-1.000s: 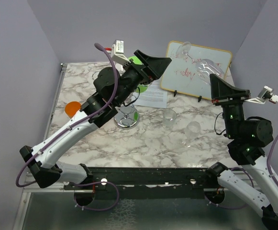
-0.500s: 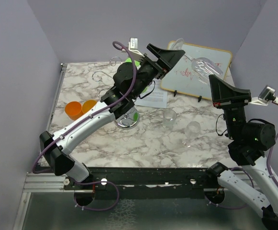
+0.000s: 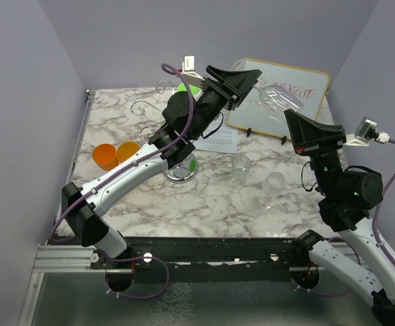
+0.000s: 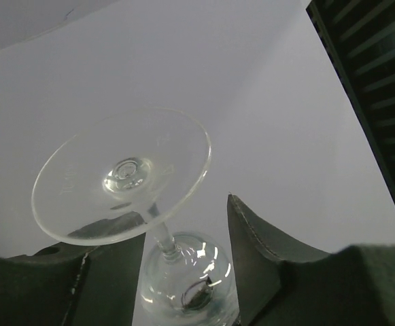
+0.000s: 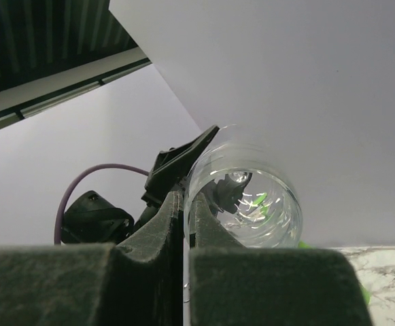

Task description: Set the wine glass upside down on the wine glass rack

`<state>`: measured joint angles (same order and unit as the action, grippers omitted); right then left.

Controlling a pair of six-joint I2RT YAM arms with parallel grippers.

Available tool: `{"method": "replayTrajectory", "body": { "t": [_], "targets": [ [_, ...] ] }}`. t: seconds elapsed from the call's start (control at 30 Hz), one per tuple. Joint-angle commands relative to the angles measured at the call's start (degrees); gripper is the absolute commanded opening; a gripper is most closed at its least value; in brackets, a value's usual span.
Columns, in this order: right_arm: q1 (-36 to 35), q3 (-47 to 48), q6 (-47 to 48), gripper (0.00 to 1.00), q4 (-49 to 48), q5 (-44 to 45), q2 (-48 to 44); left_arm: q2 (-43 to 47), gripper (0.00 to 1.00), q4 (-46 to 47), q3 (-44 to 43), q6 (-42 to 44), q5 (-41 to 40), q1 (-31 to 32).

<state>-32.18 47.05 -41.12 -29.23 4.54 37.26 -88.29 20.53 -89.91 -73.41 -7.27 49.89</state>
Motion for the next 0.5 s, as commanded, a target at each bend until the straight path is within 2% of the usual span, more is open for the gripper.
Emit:
{"method": "replayTrajectory", "body": {
  "t": [0.0, 0.17, 0.33, 0.37, 0.4, 0.47],
  "targets": [
    [-0.2, -1.1, -2.0, 0.01, -2.7, -4.0, -0.6, 0.5, 0.48, 5.3, 1.5, -0.9, -3.0, 0.0],
    [-0.2, -2.6, -3.1, 0.01, -3.2, -4.1, -1.2, 1.3, 0.31, 8.7, 4.6, -3.1, -5.8, -0.1],
    [-0.2, -3.9, -4.3, 0.01, -3.2, -4.1, -1.7, 2.6, 0.25, 14.3, 7.7, -3.5, -6.9, -0.4],
    [-0.2, -3.9, -4.5, 0.01, -3.1, -4.1, -1.9, 2.5, 0.16, 14.7, 7.7, -3.0, -6.7, -0.5],
    [-0.2, -3.9, -4.7, 0.01, -2.4, -4.1, -1.8, 2.5, 0.03, 14.9, 7.5, -2.5, -6.3, -0.6],
    [-0.2, -3.5, -4.9, 0.02, -0.4, -4.9, -2.0, 2.7, 0.00, 15.0, 7.6, -1.8, -5.5, -1.0]
  ]
}}
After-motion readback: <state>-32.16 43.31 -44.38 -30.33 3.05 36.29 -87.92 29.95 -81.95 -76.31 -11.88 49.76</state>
